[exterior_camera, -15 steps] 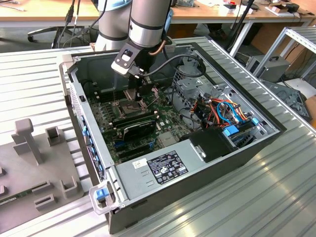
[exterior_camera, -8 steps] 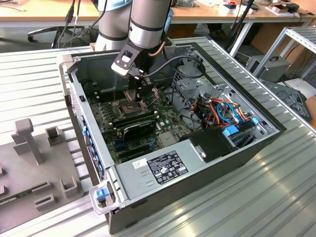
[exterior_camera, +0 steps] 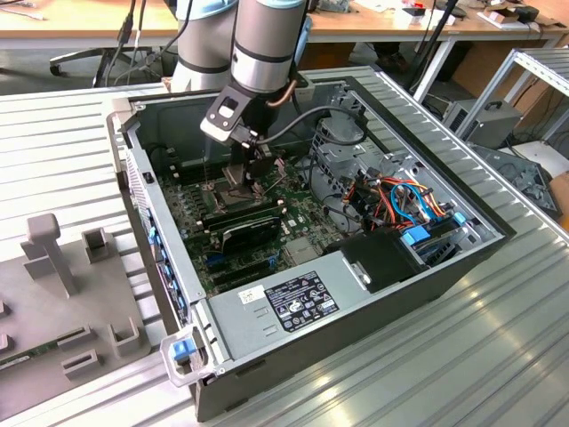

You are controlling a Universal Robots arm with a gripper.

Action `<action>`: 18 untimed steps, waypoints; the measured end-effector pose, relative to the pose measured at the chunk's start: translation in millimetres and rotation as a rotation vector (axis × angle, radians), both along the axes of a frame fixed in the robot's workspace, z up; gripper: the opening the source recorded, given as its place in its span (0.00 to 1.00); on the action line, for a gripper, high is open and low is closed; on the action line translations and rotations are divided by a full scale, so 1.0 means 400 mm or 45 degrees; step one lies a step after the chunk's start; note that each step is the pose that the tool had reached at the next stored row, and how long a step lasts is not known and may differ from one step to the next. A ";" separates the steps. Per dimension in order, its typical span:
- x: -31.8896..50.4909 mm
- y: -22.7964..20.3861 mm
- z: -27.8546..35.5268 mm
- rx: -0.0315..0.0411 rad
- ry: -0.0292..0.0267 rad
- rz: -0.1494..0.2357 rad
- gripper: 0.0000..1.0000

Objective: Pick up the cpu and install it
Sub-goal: 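Place the cpu into insertion slot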

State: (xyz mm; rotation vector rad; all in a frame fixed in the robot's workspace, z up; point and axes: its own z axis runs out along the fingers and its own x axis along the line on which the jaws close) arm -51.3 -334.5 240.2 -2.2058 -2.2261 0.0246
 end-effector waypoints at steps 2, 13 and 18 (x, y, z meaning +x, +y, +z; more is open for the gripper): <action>0.000 0.000 -0.003 -0.0007 0.0000 0.003 0.55; 0.000 0.000 -0.028 -0.0025 0.0000 0.029 0.55; -0.001 0.000 -0.037 -0.0025 0.0000 0.032 0.55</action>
